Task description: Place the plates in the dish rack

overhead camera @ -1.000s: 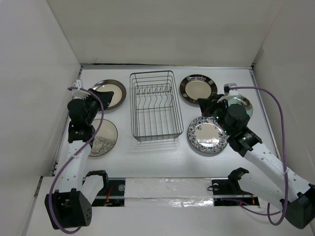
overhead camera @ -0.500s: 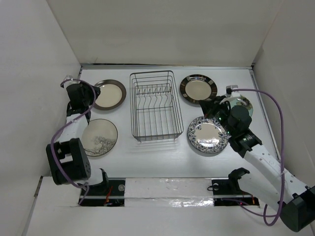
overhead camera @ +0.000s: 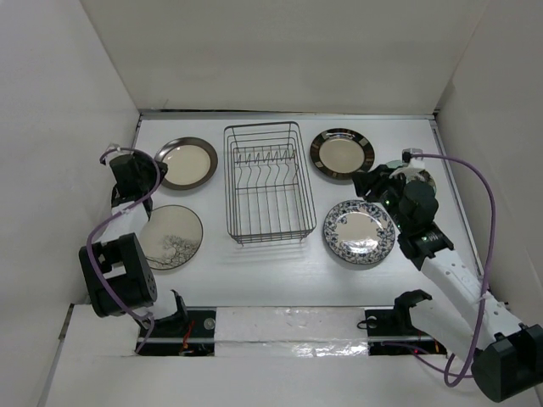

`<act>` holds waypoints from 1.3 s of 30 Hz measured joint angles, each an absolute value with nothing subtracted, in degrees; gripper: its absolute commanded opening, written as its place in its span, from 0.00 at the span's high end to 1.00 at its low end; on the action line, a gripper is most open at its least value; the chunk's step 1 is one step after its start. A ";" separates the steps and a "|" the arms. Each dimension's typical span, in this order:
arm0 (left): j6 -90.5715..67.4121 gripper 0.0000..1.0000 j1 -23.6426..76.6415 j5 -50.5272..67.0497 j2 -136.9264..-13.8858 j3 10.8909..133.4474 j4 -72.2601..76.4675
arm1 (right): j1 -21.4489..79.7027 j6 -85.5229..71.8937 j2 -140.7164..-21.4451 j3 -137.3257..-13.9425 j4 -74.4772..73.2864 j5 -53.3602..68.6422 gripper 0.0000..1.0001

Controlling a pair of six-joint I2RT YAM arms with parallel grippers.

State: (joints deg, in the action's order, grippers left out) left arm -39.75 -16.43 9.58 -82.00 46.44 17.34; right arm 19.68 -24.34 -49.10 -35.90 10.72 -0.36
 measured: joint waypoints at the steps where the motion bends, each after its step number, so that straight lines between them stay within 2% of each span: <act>1: -39.97 0.61 -15.92 9.85 -81.54 46.00 17.39 | 19.00 -24.58 -49.10 -35.55 10.66 -1.10 0.54; 8: -39.99 0.59 -13.65 9.93 -77.89 45.36 18.44 | 14.92 -26.85 -50.04 -33.87 10.92 0.10 0.54; 10: -39.90 0.50 -14.39 9.98 -79.66 45.69 18.50 | 14.87 -26.98 -50.52 -33.87 10.96 1.08 0.54; 12: -39.90 0.47 -15.64 9.85 -82.87 46.17 18.24 | 14.87 -27.00 -50.72 -33.85 11.00 2.04 0.54; 18: -38.48 0.45 -16.95 9.15 -93.65 50.72 14.11 | 14.79 -27.00 -51.53 -33.85 11.22 4.19 0.54; 39: -38.02 0.49 -20.58 13.13 -102.65 56.49 12.84 | 14.68 -27.05 -54.08 -33.80 12.49 6.48 0.54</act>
State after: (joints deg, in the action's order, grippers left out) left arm -38.02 -20.58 13.13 -102.65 56.49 12.84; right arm 14.68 -27.05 -54.08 -33.80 12.49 6.48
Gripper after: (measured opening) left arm 0.521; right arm 0.461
